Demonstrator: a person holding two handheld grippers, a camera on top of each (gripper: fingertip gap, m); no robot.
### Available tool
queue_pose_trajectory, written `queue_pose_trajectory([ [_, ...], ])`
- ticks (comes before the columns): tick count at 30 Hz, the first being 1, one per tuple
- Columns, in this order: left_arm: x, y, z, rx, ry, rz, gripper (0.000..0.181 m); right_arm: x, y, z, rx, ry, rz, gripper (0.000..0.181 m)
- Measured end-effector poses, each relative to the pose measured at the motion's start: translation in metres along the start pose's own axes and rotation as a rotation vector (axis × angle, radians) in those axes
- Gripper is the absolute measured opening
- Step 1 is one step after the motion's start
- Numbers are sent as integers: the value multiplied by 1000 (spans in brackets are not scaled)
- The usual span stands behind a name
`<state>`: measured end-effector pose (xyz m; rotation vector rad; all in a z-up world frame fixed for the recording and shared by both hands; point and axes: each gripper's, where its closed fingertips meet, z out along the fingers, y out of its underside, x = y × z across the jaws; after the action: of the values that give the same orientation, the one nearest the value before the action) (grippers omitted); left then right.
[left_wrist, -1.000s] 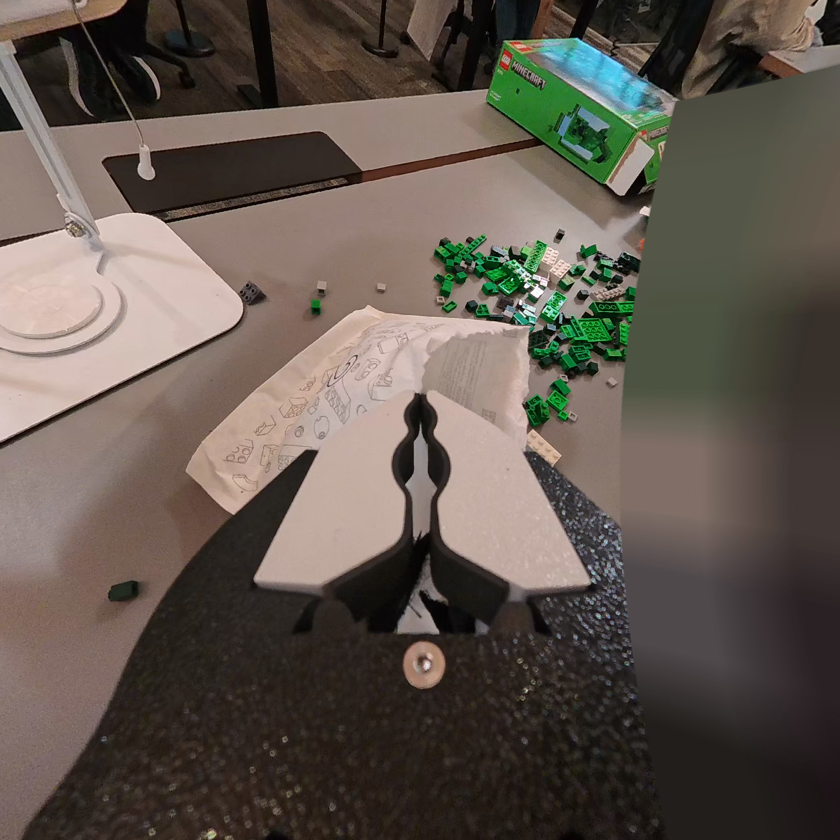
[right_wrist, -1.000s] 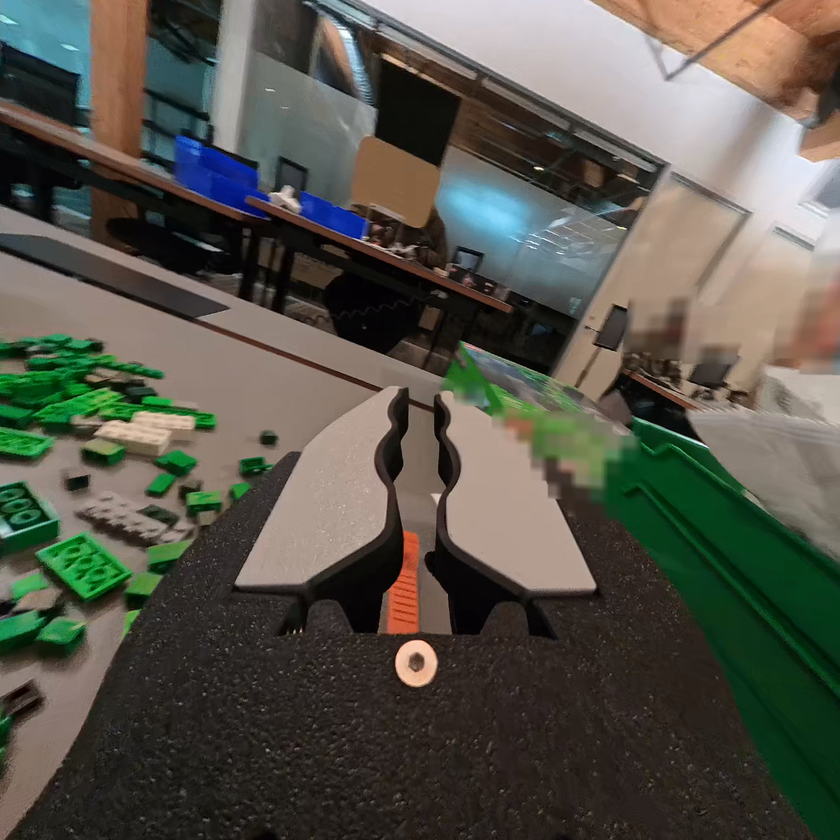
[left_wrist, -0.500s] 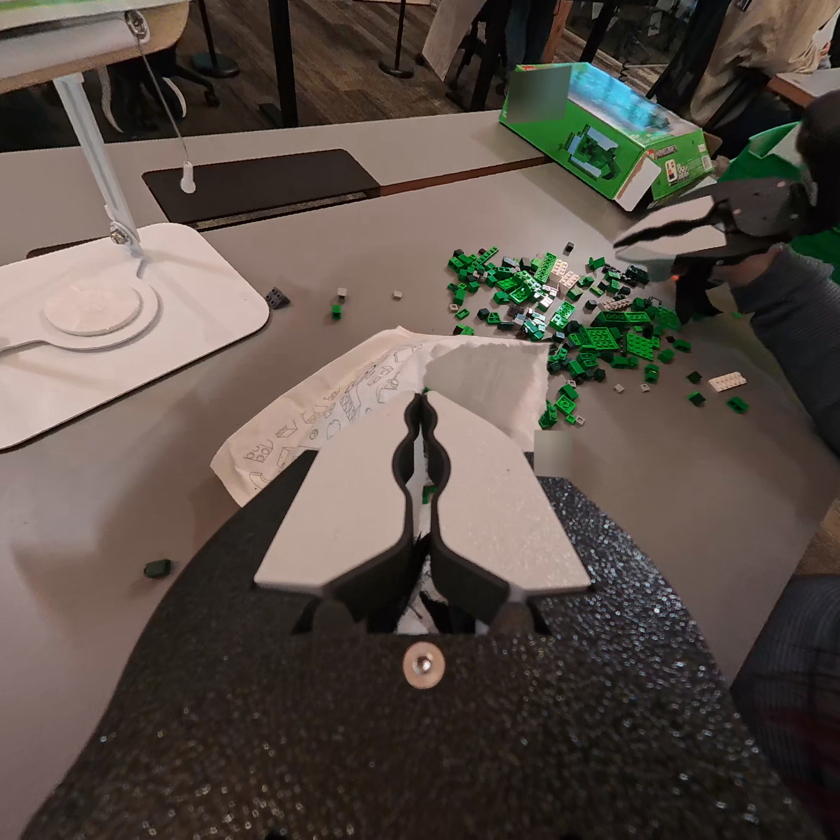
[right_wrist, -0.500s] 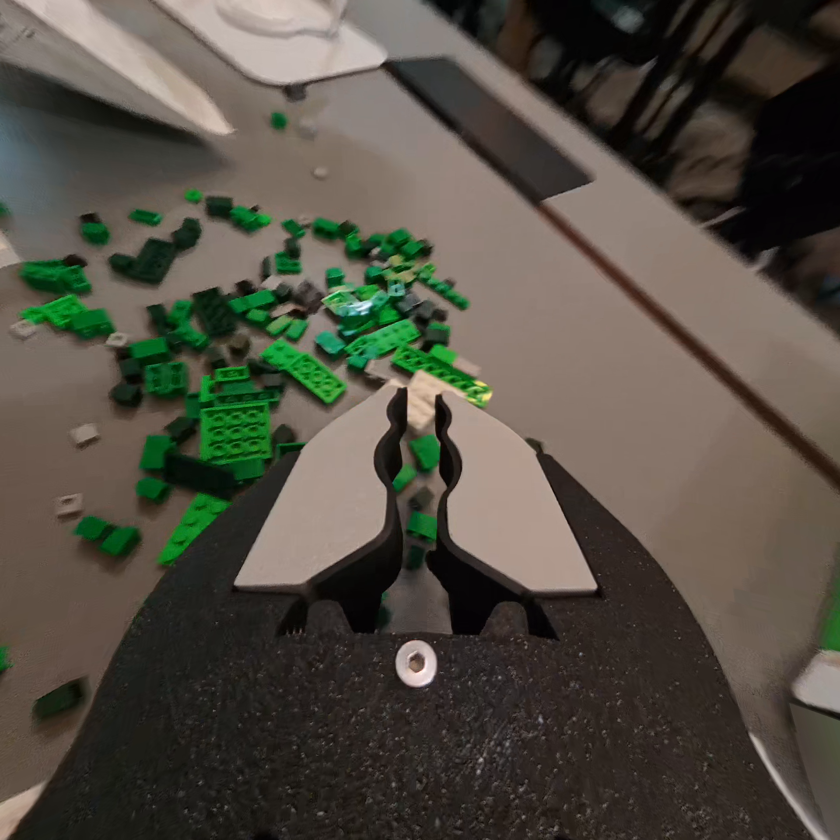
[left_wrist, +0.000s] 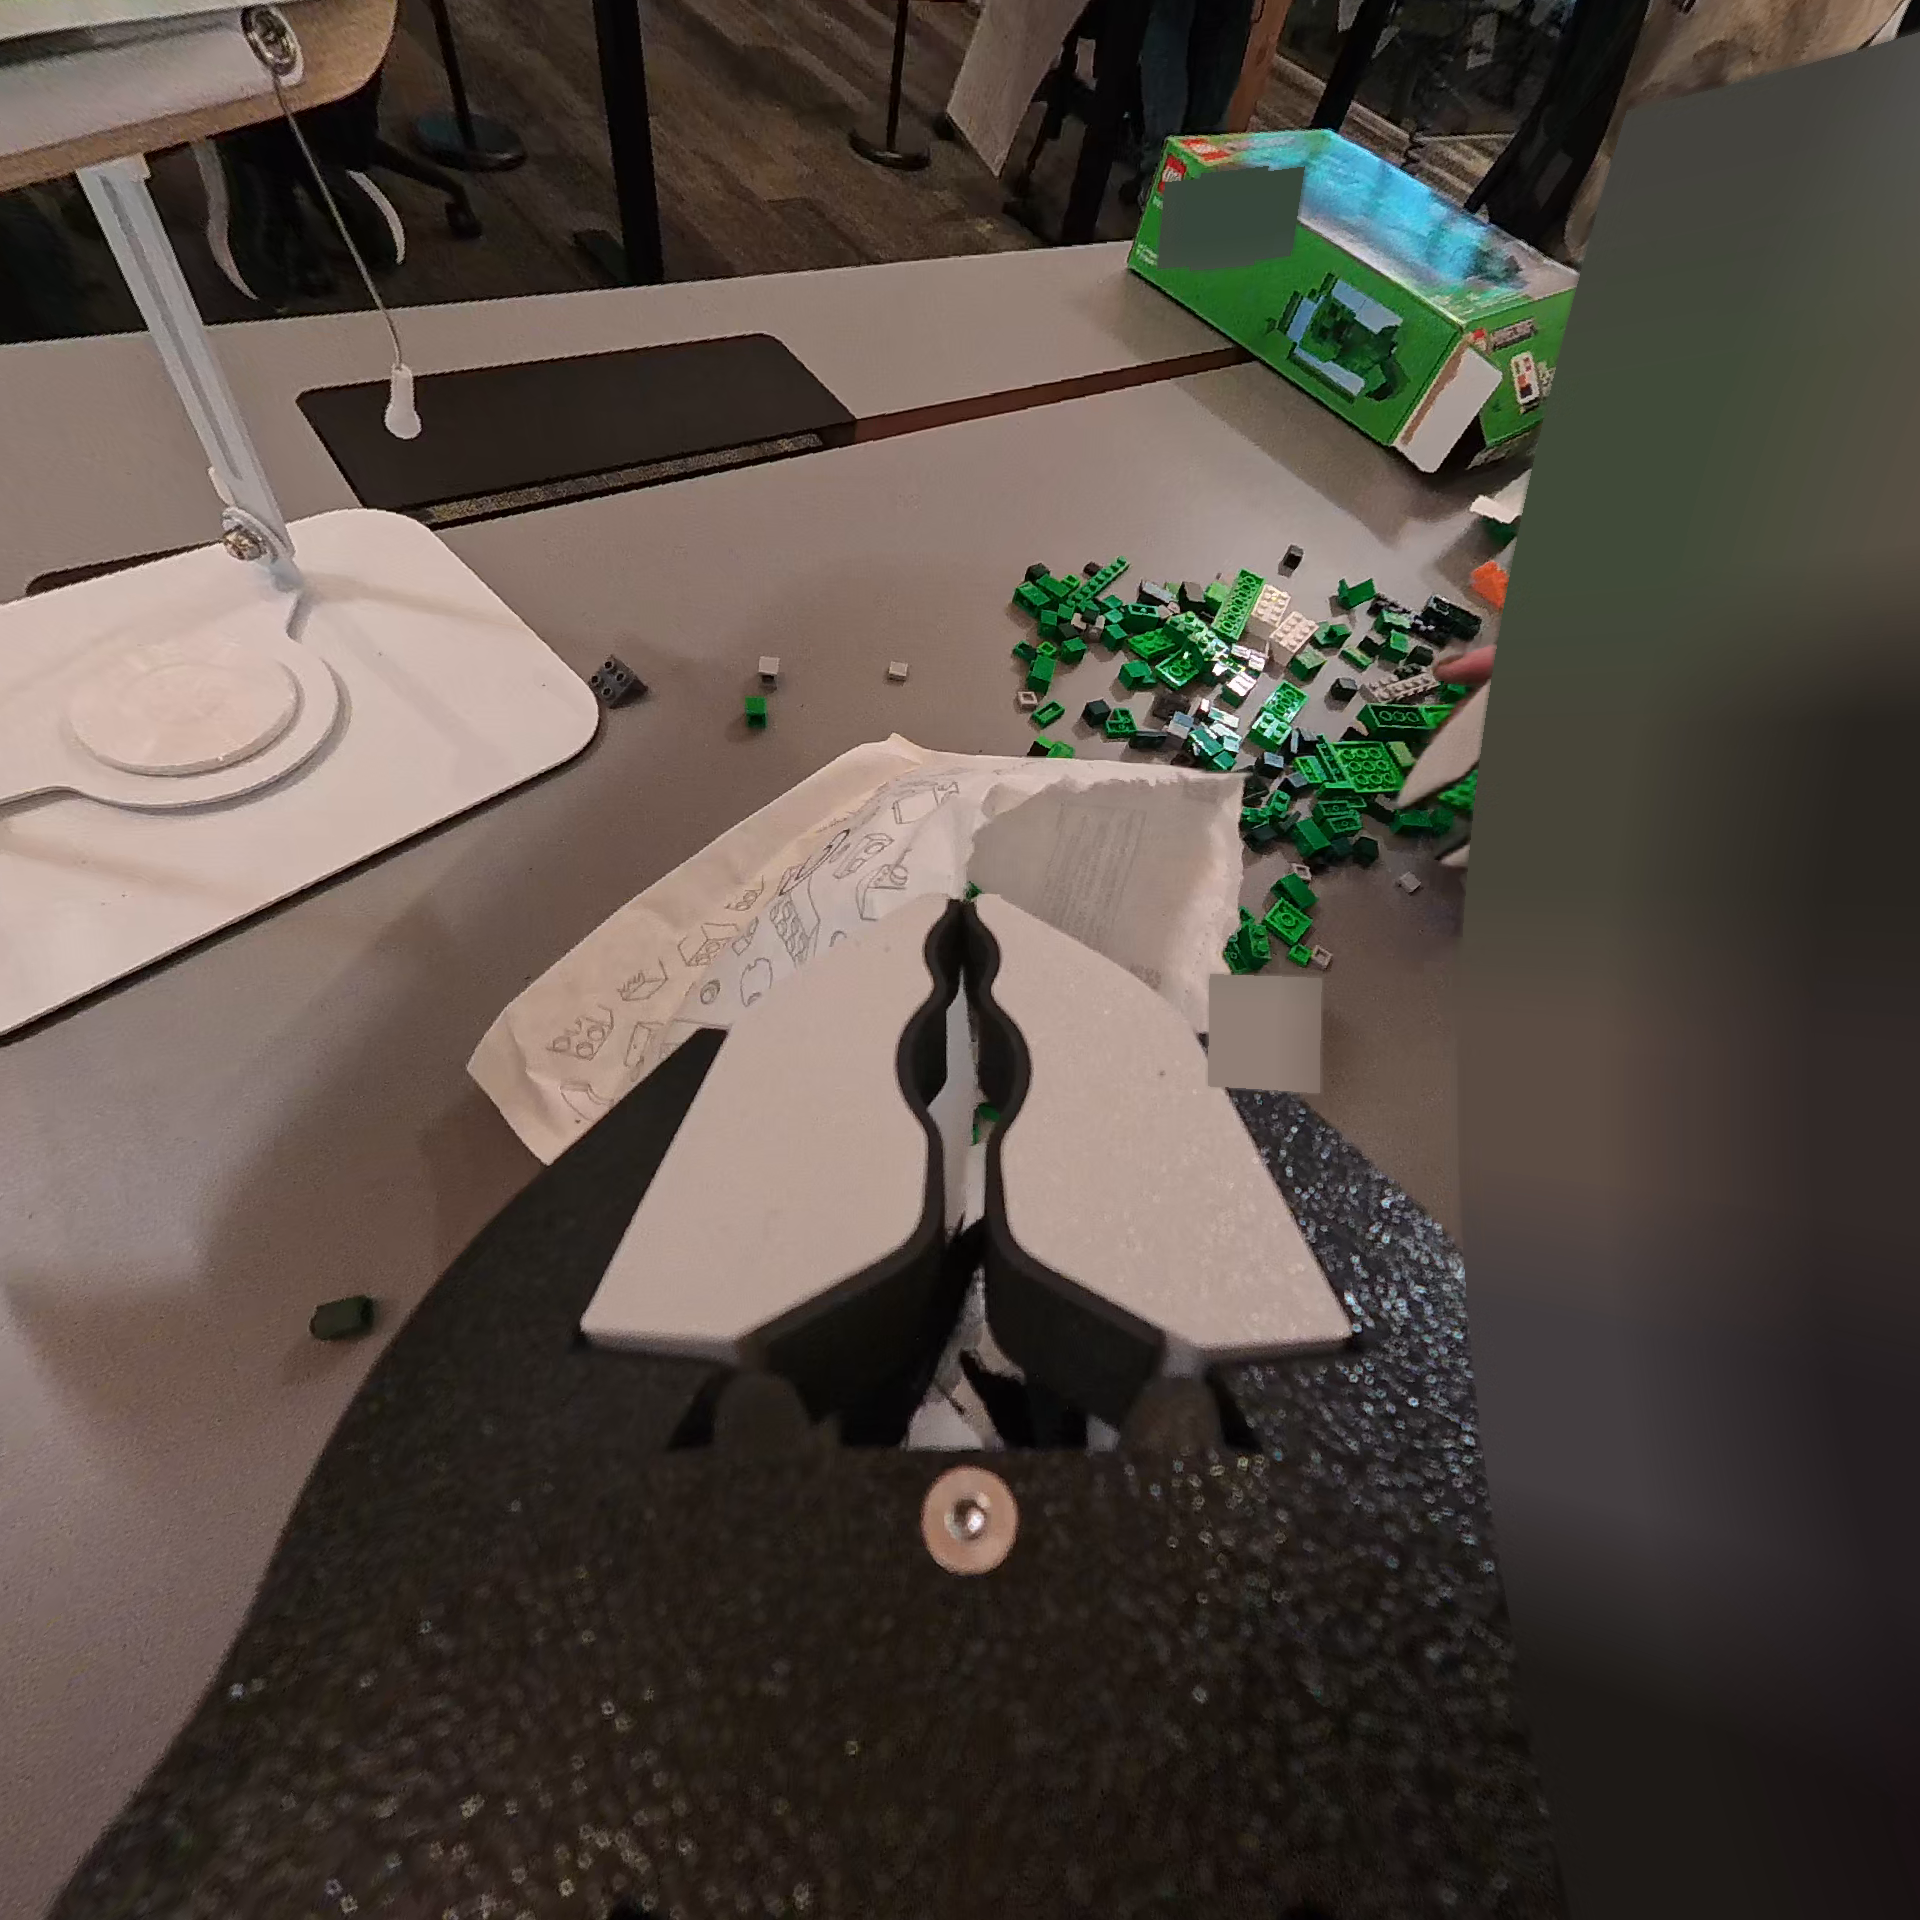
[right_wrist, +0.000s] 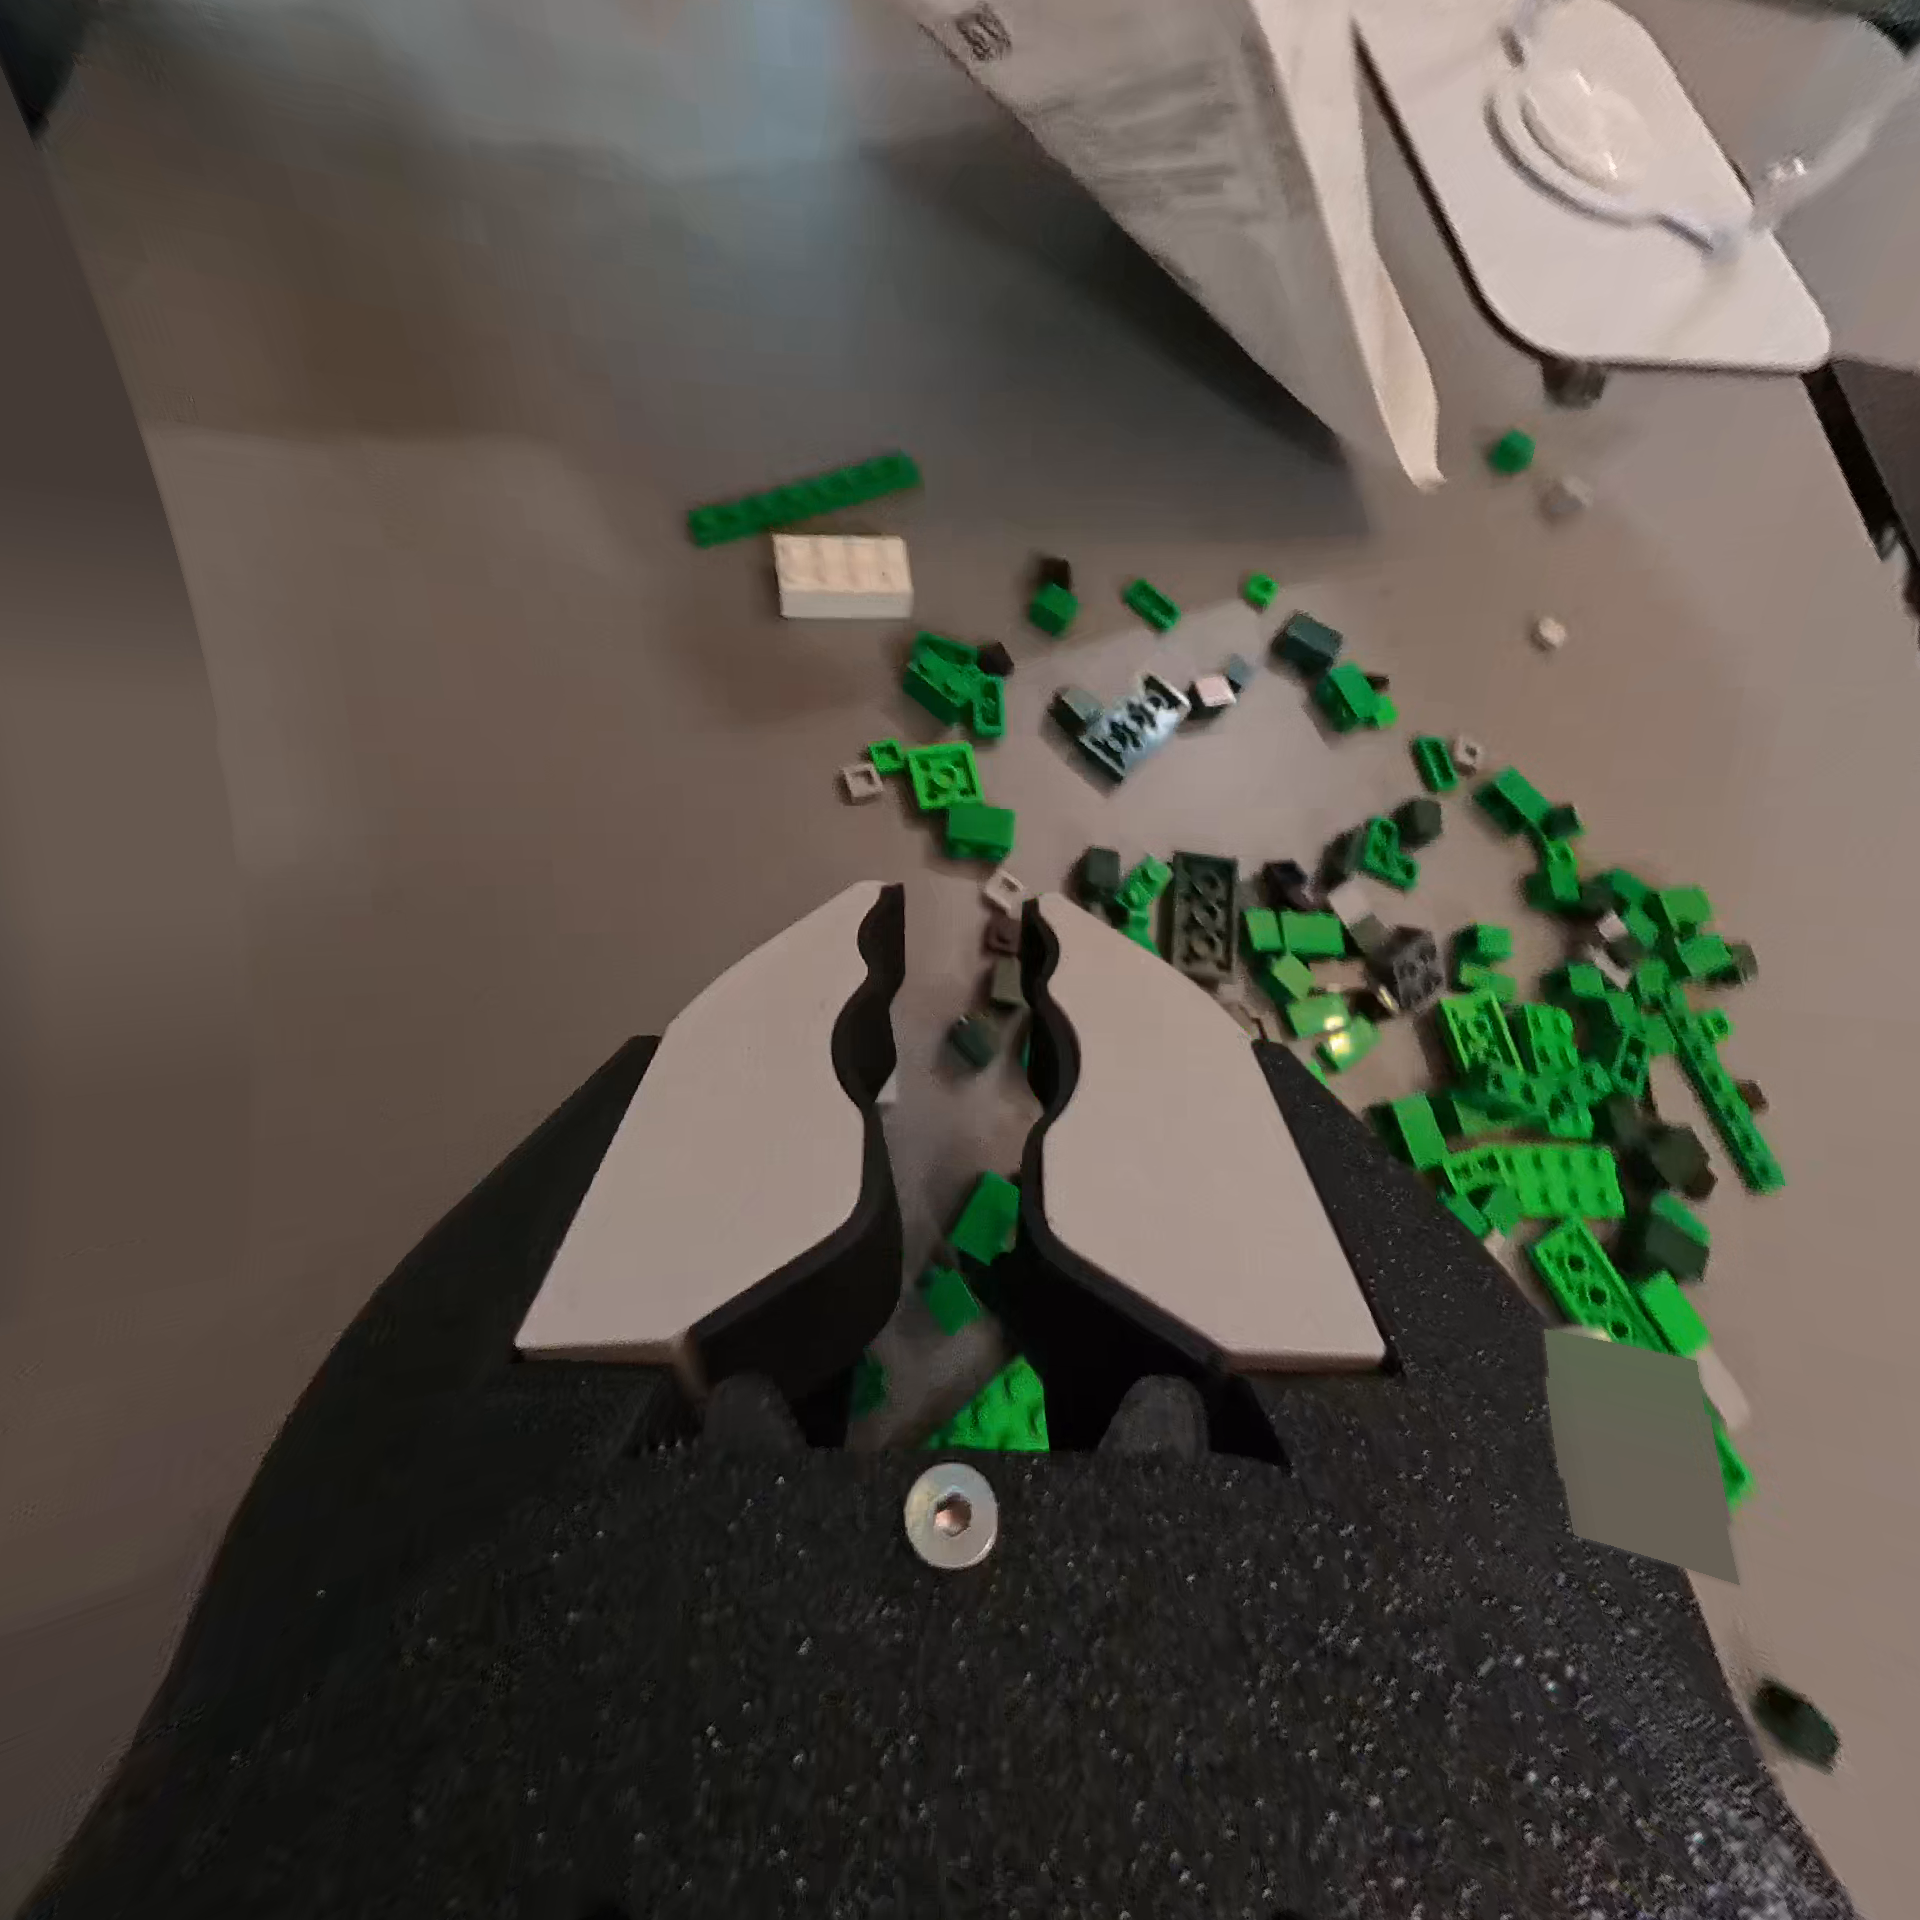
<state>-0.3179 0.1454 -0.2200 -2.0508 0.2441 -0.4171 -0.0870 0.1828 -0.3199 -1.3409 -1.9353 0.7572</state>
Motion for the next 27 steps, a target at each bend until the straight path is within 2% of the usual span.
queue_pose_trajectory([
  [8,2,2,6,-13,10,3,0,-9,-8,10,92,-13,-25,20],
  [16,4,5,10,-26,20,4,0,-4,-9,5,153,9,9,20],
  [27,4,5,10,-27,21,5,0,-3,-6,8,139,8,14,20],
])
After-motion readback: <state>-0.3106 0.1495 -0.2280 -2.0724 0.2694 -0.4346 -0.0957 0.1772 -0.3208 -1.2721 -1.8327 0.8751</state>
